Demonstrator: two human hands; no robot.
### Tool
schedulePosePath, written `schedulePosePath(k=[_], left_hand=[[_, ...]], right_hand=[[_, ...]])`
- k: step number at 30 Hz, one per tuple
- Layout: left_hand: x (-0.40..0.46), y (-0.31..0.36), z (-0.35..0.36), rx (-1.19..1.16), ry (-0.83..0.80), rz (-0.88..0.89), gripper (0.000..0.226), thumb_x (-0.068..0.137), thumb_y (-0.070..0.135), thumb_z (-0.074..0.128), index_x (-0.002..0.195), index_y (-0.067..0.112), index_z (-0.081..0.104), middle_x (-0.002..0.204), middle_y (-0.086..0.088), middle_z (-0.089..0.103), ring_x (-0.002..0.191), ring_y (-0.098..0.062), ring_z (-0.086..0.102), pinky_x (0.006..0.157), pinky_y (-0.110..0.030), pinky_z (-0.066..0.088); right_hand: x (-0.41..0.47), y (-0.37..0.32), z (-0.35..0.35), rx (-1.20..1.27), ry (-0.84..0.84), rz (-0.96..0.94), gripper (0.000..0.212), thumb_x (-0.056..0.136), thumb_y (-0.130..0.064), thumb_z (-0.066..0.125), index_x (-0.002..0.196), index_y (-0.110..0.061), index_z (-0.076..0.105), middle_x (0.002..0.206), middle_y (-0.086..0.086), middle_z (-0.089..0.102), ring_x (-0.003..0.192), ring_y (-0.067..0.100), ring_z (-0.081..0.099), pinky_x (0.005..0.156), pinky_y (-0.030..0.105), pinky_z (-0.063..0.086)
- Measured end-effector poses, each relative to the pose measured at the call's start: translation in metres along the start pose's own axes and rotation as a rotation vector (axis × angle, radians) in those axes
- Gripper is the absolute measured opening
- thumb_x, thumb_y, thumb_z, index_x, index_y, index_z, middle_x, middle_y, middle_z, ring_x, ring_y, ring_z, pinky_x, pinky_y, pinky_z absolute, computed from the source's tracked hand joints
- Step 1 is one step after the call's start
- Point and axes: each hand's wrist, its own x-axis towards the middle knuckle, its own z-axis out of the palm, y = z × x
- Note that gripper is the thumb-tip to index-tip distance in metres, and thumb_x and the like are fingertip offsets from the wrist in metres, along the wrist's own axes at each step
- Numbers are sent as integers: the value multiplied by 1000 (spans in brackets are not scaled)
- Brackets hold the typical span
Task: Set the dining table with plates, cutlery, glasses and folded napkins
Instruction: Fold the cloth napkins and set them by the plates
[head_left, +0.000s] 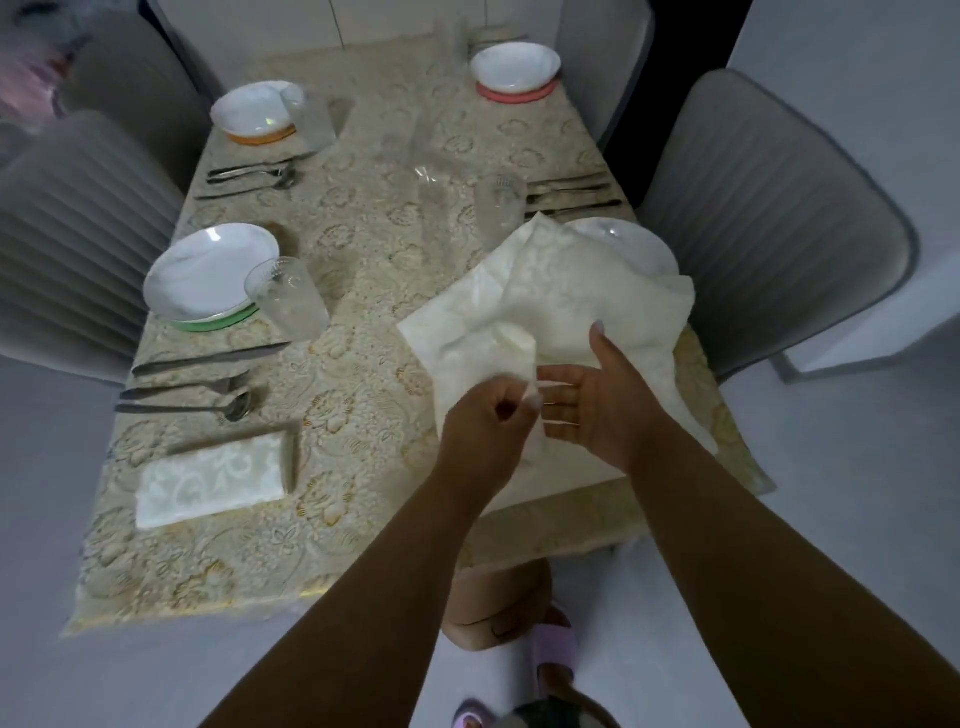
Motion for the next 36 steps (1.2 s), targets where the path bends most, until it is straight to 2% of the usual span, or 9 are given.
schedulePosePath(k=[4,6,10,14,20,23,25,28,36], left_hand=[[5,0,41,142,-194,95,22,92,28,61,78,11,65,73,0,60,66,-15,56,61,-29,46],[4,1,53,199,-271,111,18,93,26,61,87,12,71,82,1,66,74,-12,59,67,-22,42],[4,-16,55,349,-95,293,28,96,26,50,98,8,71,101,-7,69,96,-17,58,86,-19,37],[6,-56,54,656,-35,444,45,95,36,39,125,11,61,131,-11,59,123,-28,53,107,-46,39],[1,-72,57,761,-82,423,60,99,51,24,146,17,37,154,-7,33,144,-23,23,116,-47,13],[8,-68,50,626,55,375,58,96,47,36,141,11,43,150,-11,39,142,-25,28,117,-46,18],[14,-68,41,544,76,395,53,92,42,47,131,7,52,139,-14,48,132,-28,39,111,-44,31],[7,-77,31,560,-89,556,46,82,42,61,115,10,59,118,-7,57,111,-23,49,92,-37,45],[-12,-88,23,604,-159,538,25,81,40,58,92,19,66,85,5,61,79,-15,56,69,-30,49]], right_hand=[[-9,-7,-33,-162,113,-99,35,88,-40,61,107,-11,66,100,14,72,91,30,68,84,42,55],[-3,-2,-46,-241,223,-104,33,85,-20,69,113,-3,63,109,16,68,98,33,65,87,42,54],[13,5,-66,-724,493,-91,35,91,-25,62,110,4,59,106,16,60,99,33,58,85,40,48],[26,10,-84,-909,537,-90,28,98,-27,48,81,-4,48,81,8,50,92,31,53,71,29,33],[32,14,-92,-914,528,-68,44,103,-28,35,138,-2,38,145,15,39,132,29,37,103,28,28],[37,14,-99,-853,543,-67,42,103,-28,37,135,-2,42,140,16,44,125,28,43,99,29,33],[39,12,-102,-769,546,-65,22,101,-28,41,107,-11,55,111,8,55,102,21,47,79,24,40],[38,6,-103,-767,547,-77,36,100,-28,44,68,-27,29,74,-10,33,71,10,38,57,14,25],[31,-11,-73,-474,465,-73,19,98,-25,50,92,-8,48,83,12,46,64,22,46,56,29,39]])
